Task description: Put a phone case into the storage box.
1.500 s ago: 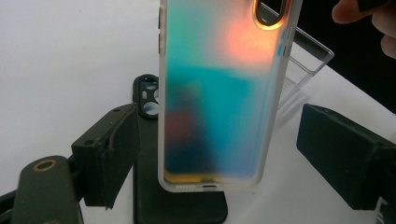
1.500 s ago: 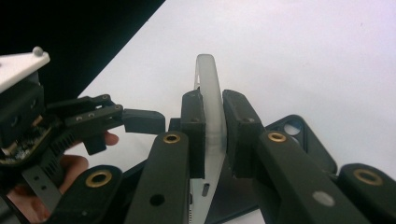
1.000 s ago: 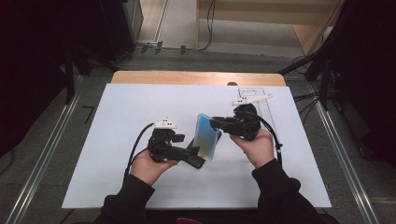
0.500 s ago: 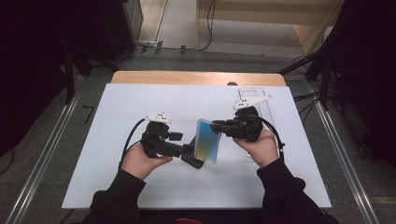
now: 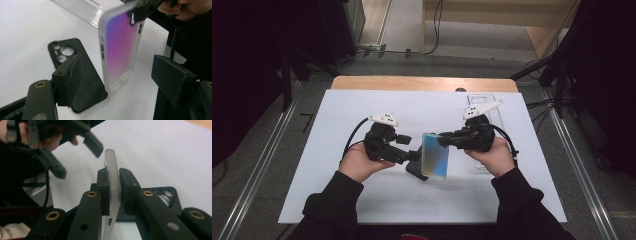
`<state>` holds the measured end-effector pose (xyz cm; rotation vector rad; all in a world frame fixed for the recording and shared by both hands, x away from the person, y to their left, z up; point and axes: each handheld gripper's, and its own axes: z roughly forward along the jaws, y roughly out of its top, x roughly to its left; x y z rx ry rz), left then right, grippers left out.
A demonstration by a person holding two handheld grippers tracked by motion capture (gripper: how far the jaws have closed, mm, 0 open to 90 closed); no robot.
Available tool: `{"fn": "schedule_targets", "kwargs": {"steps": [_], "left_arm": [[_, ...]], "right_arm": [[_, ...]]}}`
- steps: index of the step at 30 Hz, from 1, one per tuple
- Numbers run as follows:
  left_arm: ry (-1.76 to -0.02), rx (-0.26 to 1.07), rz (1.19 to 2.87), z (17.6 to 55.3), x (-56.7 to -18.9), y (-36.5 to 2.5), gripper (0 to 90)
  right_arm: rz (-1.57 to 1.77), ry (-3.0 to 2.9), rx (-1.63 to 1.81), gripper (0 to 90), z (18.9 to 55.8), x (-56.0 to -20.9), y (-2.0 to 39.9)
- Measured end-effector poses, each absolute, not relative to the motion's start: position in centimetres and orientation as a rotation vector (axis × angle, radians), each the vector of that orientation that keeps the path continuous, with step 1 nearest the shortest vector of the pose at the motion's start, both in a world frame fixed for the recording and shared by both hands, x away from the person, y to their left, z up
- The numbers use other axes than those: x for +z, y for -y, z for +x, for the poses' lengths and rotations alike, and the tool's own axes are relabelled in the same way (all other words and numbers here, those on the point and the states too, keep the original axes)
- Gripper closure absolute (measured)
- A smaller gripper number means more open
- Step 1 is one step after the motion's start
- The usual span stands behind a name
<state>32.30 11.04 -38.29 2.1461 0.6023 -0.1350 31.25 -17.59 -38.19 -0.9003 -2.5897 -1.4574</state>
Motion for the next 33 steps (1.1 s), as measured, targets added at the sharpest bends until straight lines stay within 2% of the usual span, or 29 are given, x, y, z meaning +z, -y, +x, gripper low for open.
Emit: {"fn": "schedule_targets", "kwargs": {"steps": [7,20,23,30,31,33], "left_arm": [[-0.580,-0.174,2.133,32.9,-38.1,-11.1,25.3],[-0.404,-0.225,2.217,33.2,-38.0,-9.5,33.0],[-0.378,-0.242,2.241,33.3,-38.1,-9.3,36.3],[-0.350,-0.272,2.286,33.5,-38.3,-9.0,51.6],[-0.352,-0.283,2.290,33.6,-38.3,-9.0,51.6],[-0.361,-0.325,2.301,33.6,-38.3,-8.8,57.2]], "right_arm": [[-0.807,2.617,-1.450,77.3,31.1,-38.0,17.3],[-0.645,2.617,-1.449,77.3,31.1,-38.1,16.8],[-0.599,2.626,-1.444,77.3,31.1,-38.1,16.7],[-0.527,2.617,-1.432,77.2,31.3,-38.2,16.5],[-0.527,2.617,-1.432,77.2,31.3,-38.2,16.5],[-0.513,2.618,-1.426,77.3,31.3,-38.3,16.4]]}}
